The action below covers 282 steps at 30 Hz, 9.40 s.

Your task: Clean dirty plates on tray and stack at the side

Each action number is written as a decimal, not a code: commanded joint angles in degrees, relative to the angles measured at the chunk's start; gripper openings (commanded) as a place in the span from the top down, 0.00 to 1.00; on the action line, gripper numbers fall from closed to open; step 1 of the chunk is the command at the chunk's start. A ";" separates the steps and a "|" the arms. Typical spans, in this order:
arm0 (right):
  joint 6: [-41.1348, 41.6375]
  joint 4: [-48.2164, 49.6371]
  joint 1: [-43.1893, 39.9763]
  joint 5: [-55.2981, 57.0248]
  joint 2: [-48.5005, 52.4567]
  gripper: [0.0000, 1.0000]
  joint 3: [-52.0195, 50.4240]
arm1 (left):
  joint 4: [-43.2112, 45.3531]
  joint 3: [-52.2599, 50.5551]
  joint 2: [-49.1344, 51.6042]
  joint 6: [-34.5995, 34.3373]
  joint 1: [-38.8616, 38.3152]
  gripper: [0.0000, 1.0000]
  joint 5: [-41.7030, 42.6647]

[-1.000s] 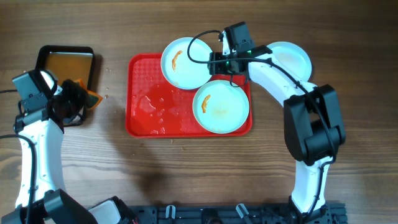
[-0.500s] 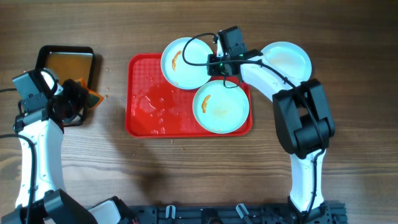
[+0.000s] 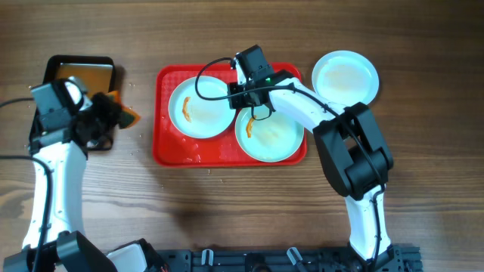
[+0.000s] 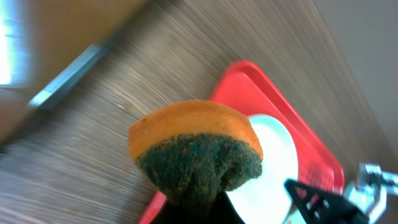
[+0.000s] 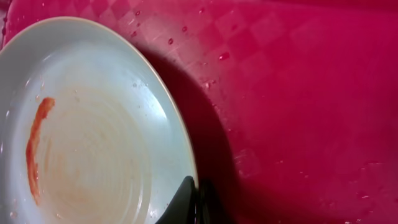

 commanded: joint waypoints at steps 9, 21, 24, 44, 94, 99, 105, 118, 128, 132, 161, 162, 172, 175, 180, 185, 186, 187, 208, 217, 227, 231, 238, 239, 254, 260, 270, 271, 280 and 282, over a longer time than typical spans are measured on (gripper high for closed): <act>-2.97 -5.18 4.76 -1.73 0.90 0.96 0.98 | -0.24 0.83 6.03 3.13 -15.45 0.96 3.13; -3.19 -6.67 4.87 -1.70 0.90 0.95 0.98 | 9.22 0.83 23.28 -4.98 -25.05 0.96 6.51; -3.21 -6.45 4.87 -1.49 0.90 0.95 0.98 | 12.11 0.83 25.92 -5.99 -26.51 0.96 6.58; -3.52 -6.86 4.87 0.46 0.90 0.96 0.98 | -3.32 1.07 17.81 -3.98 -26.73 0.96 -38.40; -3.43 -6.88 4.87 1.92 0.90 0.96 0.98 | 3.74 0.94 10.95 4.26 -28.26 0.96 -23.85; -3.43 -6.91 4.87 1.92 0.90 0.96 0.98 | 6.88 0.94 17.00 1.22 -28.26 0.96 -12.94; -3.41 -6.91 4.87 1.92 0.90 0.96 0.98 | 6.88 0.94 22.73 0.13 -28.26 0.96 -10.75; -3.41 -7.13 4.87 1.97 0.90 0.96 0.98 | 2.69 0.96 23.78 9.31 -27.63 0.96 -39.47; -3.39 -6.25 4.87 1.97 0.90 0.96 0.98 | 2.23 0.96 20.00 13.92 -30.16 0.96 -51.23; -3.45 -5.92 4.87 1.99 0.90 0.96 0.96 | 2.27 0.96 17.84 13.86 -34.97 0.96 -59.76; -50.77 -4.02 16.48 60.94 -22.62 0.96 7.52 | -8.48 0.94 -1.70 7.87 -4.90 0.96 -0.09; -53.86 -3.10 17.81 62.95 -22.62 0.96 7.52 | -8.48 0.94 -1.70 7.87 -4.87 0.96 -0.09; -74.40 5.99 27.36 74.66 -22.58 0.96 7.50 | -8.70 0.94 -1.70 9.18 -4.90 0.96 -0.07; -76.85 8.20 27.58 74.62 -22.58 0.96 7.50 | -9.09 0.94 -1.70 9.20 -4.90 0.96 -0.04; -63.67 5.14 27.10 70.77 -22.53 0.96 6.27 | -9.22 0.94 -1.70 9.20 -4.90 0.96 -0.07; -32.04 -7.21 21.14 46.38 -21.62 0.96 3.85 | -9.25 0.94 -1.70 9.20 -4.94 0.96 -0.07; -25.97 -8.52 18.86 39.04 -21.00 0.96 3.85 | -9.27 0.94 -1.70 9.20 -4.94 0.96 -0.07; -21.00 -9.14 16.26 31.82 -20.17 0.96 3.85 | -9.27 0.94 -1.70 9.20 -4.94 0.96 -0.07; -4.87 -9.14 4.00 -0.42 2.89 0.96 3.85 | -2.12 0.94 -0.74 9.09 -18.08 0.96 -4.92; -4.92 -10.29 4.00 -0.20 2.89 0.95 3.85 | 1.18 0.94 13.84 7.10 -19.32 0.96 -5.57; -4.96 -10.32 4.00 -0.22 2.89 0.96 3.85 | 7.26 0.94 22.82 7.61 -20.39 0.96 0.24; -5.01 -10.62 4.00 -0.22 2.89 0.96 3.85 | 5.75 0.94 23.82 7.58 -20.37 0.96 -19.39; -5.01 -11.17 4.00 -0.20 2.89 0.96 3.85 | 5.99 0.96 23.04 7.82 -20.37 0.96 -34.14; -5.01 -11.19 4.00 -0.20 2.89 0.96 3.85 | 6.03 0.96 22.69 7.82 -20.39 0.96 -34.84; -4.94 -11.58 4.00 3.02 2.89 0.96 3.85 | 6.16 0.96 12.20 13.18 -21.53 0.96 -39.30; -4.92 -11.56 4.00 3.02 2.89 0.96 3.85 | 6.64 0.96 12.22 5.31 -21.88 0.96 -16.96; -4.94 -11.37 4.00 3.02 2.91 0.96 3.85 | 4.72 -2.25 15.72 2.21 -21.99 0.96 -12.41; -4.92 -11.37 4.00 3.02 2.89 0.96 3.85 | 4.94 -2.56 16.15 2.23 -21.99 0.96 -13.44; -4.94 -11.41 4.00 3.02 2.89 0.96 3.85 | 6.21 -2.75 15.98 5.60 -22.03 0.96 -32.44; -4.94 -11.43 4.00 3.02 2.89 0.96 3.85 | 7.28 -2.75 15.02 6.32 -22.36 0.96 -35.85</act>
